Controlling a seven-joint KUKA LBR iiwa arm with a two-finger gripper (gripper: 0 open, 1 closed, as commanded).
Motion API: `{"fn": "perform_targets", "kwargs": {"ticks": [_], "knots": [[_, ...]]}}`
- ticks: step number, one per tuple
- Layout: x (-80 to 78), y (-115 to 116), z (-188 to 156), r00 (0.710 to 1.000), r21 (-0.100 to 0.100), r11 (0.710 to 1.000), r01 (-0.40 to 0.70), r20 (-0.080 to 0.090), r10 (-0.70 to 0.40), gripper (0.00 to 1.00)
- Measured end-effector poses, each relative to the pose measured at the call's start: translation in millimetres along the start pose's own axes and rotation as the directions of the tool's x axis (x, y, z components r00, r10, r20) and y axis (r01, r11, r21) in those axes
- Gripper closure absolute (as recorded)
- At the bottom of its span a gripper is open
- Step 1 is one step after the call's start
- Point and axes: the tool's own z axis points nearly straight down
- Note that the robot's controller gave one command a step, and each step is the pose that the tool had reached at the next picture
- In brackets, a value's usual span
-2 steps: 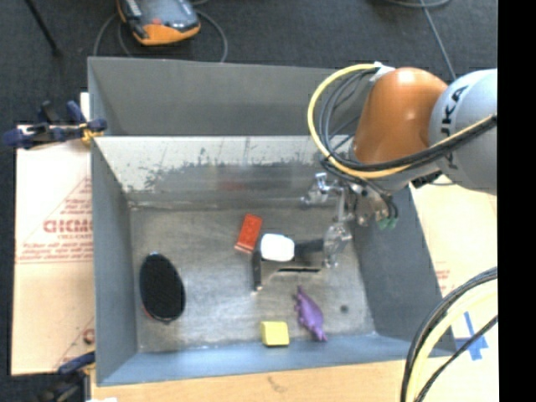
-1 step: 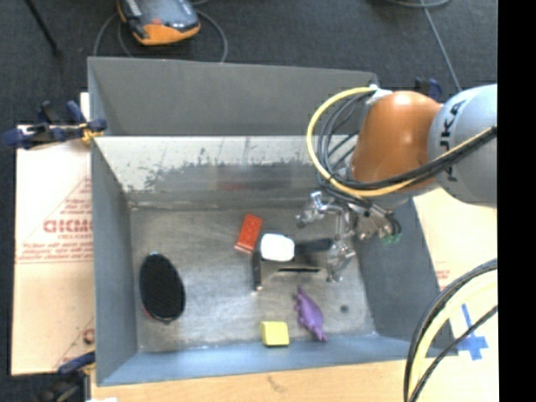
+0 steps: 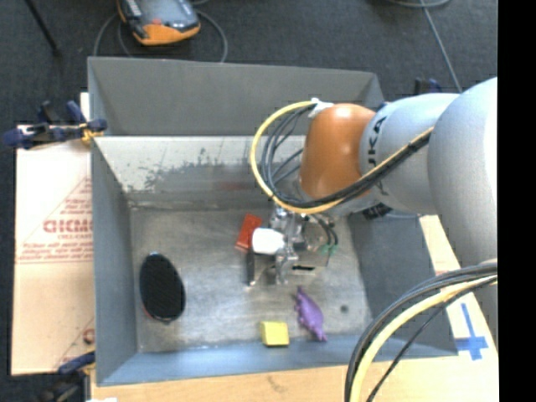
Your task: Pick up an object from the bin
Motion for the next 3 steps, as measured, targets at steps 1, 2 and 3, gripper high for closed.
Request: {"fn": "perform_targets", "kwargs": {"ticks": [1,2,3], "knots": [[0.0,0,0,1.0,0.0,1.0,0.001,0.0,-0.001,1.0],[6.0,0,-26,0.999,-0.006,0.999,0.042,0.008,-0.042,1.0],[17.3,-8,-86,0.998,-0.007,0.998,0.061,0.01,-0.061,1.0]]}}
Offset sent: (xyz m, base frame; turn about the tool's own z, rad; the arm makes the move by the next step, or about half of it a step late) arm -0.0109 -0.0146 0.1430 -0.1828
